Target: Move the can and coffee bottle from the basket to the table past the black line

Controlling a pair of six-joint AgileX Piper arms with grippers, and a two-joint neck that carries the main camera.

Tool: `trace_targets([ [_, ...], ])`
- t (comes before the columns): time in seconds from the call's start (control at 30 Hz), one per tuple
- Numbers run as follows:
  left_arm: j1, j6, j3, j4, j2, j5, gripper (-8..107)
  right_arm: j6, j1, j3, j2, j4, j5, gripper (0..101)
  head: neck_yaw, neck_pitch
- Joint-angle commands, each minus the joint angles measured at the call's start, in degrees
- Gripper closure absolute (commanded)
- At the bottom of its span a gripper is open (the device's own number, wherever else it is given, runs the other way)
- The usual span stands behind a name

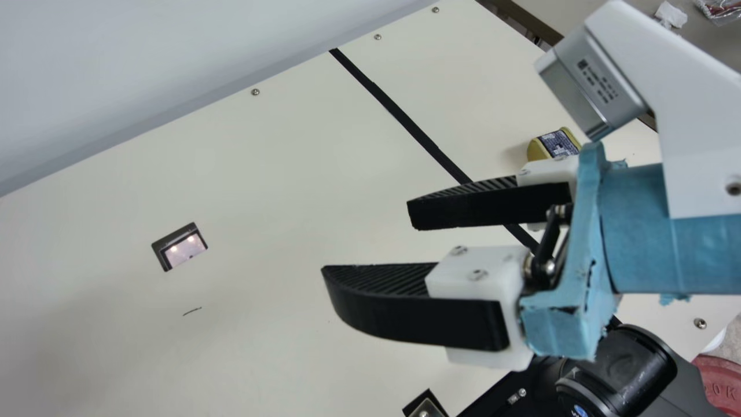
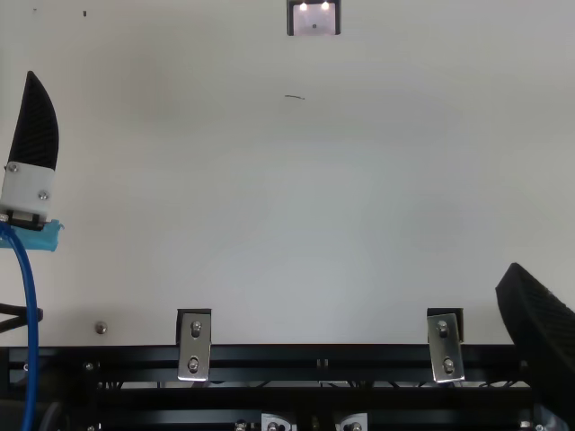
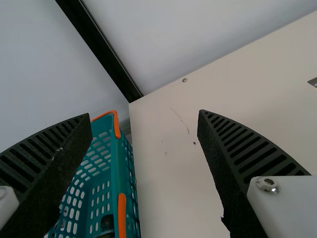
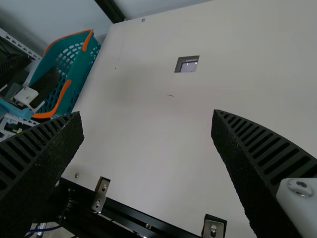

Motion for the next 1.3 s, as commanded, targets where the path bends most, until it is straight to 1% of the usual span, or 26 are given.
trace_targets([
  [0.0,0.0,0.0,0.0,0.0,0.0,0.0,9,0.0,0.0,0.0,0.0,0.0,0.0,0,-1.7,-0.4],
  [0.13,0.0,0.0,0.0,0.0,0.0,0.0,9,0.0,0.0,0.0,0.0,0.0,0.0,0,-0.5,-0.2],
  [0.23,0.0,0.0,0.0,0.0,0.0,0.0,9,0.0,0.0,0.0,0.0,0.0,0.0,0,3.1,-0.2],
  [0.4,0.0,0.0,0.0,0.0,0.0,0.0,9,0.0,0.0,0.0,0.0,0.0,0.0,0,13.8,-1.0],
  [0.57,0.0,0.0,0.0,0.0,0.0,0.0,9,0.0,0.0,0.0,0.0,0.0,0.0,0,25.9,-2.5],
  [0.83,0.0,0.0,0.0,0.0,0.0,0.0,9,0.0,0.0,0.0,0.0,0.0,0.0,0,45.8,-7.1],
  [1.13,0.0,0.0,0.0,0.0,0.0,0.0,9,0.0,0.0,0.0,0.0,0.0,0.0,0,66.7,-14.0],
  [1.27,0.0,0.0,0.0,0.0,0.0,0.0,9,0.0,0.0,0.0,0.0,0.0,0.0,0,75.3,-15.7],
])
